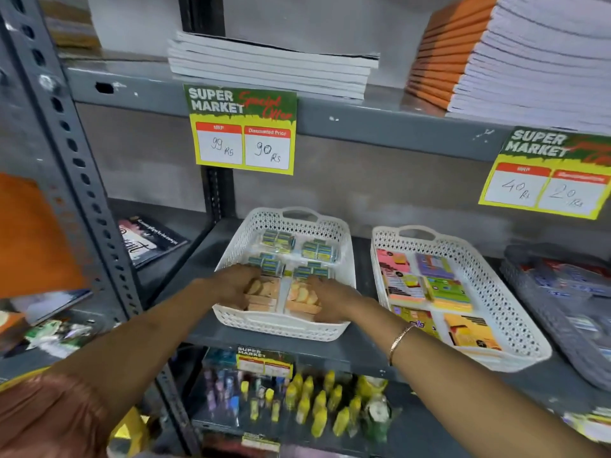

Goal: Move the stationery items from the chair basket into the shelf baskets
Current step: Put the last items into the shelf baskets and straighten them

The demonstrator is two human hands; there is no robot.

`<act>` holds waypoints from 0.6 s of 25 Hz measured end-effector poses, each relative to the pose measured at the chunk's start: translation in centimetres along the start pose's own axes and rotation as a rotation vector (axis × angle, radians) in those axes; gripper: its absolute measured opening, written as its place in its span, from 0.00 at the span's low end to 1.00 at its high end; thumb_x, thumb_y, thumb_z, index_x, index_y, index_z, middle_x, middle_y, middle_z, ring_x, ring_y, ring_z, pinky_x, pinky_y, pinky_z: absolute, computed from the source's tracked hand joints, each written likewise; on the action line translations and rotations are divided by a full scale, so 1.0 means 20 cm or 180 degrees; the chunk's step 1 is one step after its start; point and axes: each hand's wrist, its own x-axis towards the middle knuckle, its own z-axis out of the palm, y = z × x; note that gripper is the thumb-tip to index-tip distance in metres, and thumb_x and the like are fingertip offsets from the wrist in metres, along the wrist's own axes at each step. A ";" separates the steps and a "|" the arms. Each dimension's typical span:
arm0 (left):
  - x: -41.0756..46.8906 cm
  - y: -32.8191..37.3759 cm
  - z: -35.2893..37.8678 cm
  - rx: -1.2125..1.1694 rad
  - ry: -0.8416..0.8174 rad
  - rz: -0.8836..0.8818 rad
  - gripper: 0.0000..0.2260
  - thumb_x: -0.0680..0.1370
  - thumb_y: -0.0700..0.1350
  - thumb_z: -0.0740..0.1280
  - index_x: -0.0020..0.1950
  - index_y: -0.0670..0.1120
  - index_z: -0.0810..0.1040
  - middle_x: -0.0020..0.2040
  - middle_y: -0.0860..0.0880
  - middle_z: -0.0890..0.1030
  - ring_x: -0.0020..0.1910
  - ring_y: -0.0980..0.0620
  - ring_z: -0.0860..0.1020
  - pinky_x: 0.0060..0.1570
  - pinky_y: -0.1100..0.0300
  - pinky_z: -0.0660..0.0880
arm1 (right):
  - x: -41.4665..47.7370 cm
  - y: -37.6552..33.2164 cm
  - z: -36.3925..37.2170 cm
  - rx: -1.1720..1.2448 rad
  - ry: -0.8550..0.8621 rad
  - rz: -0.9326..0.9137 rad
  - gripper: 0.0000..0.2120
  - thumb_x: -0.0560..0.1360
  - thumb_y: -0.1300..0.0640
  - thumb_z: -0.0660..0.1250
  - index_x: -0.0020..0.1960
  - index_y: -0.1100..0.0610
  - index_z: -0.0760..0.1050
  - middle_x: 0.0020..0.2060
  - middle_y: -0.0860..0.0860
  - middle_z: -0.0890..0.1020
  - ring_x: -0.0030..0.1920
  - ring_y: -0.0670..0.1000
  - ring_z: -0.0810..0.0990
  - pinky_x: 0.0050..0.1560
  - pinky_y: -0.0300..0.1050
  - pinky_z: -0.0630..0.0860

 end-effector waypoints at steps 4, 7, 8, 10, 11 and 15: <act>0.01 -0.01 0.00 0.0067 -0.0092 0.0116 0.25 0.67 0.40 0.76 0.61 0.44 0.71 0.52 0.49 0.74 0.48 0.53 0.70 0.41 0.64 0.64 | 0.00 0.00 0.01 0.0030 0.0023 0.0029 0.36 0.70 0.58 0.69 0.72 0.56 0.54 0.63 0.60 0.73 0.62 0.60 0.72 0.58 0.51 0.74; 0.02 -0.04 0.01 0.0400 -0.0079 0.0390 0.27 0.67 0.41 0.76 0.64 0.44 0.70 0.57 0.46 0.75 0.50 0.52 0.70 0.44 0.65 0.64 | 0.00 0.00 0.00 0.0062 0.0002 0.0016 0.36 0.70 0.58 0.70 0.72 0.56 0.55 0.63 0.60 0.74 0.62 0.60 0.73 0.58 0.52 0.75; 0.03 -0.04 0.01 0.0784 -0.0036 0.0520 0.26 0.69 0.42 0.75 0.64 0.43 0.70 0.57 0.46 0.75 0.51 0.52 0.71 0.46 0.65 0.66 | 0.00 0.01 0.00 0.0065 -0.0003 0.0004 0.36 0.70 0.58 0.70 0.72 0.55 0.55 0.63 0.59 0.74 0.61 0.60 0.73 0.57 0.52 0.75; 0.04 -0.04 0.04 0.0509 0.0051 0.0415 0.20 0.75 0.44 0.68 0.64 0.40 0.71 0.55 0.44 0.76 0.51 0.48 0.76 0.54 0.58 0.74 | 0.00 0.01 0.00 0.0046 -0.0017 -0.0022 0.36 0.70 0.60 0.70 0.72 0.55 0.55 0.63 0.59 0.73 0.61 0.59 0.73 0.57 0.51 0.75; 0.04 -0.01 0.03 0.0197 0.0055 0.0261 0.18 0.76 0.44 0.66 0.63 0.40 0.71 0.56 0.42 0.76 0.50 0.47 0.77 0.55 0.54 0.75 | 0.01 0.01 0.00 0.0032 -0.0021 -0.0022 0.36 0.70 0.60 0.70 0.72 0.55 0.55 0.64 0.59 0.73 0.61 0.59 0.73 0.56 0.51 0.74; 0.02 -0.01 -0.01 0.0398 -0.0159 0.0315 0.24 0.69 0.40 0.74 0.63 0.43 0.71 0.60 0.44 0.75 0.53 0.50 0.73 0.51 0.64 0.70 | 0.01 0.02 0.00 0.0023 -0.0010 -0.0028 0.37 0.70 0.59 0.70 0.72 0.54 0.55 0.65 0.58 0.72 0.62 0.59 0.72 0.57 0.51 0.74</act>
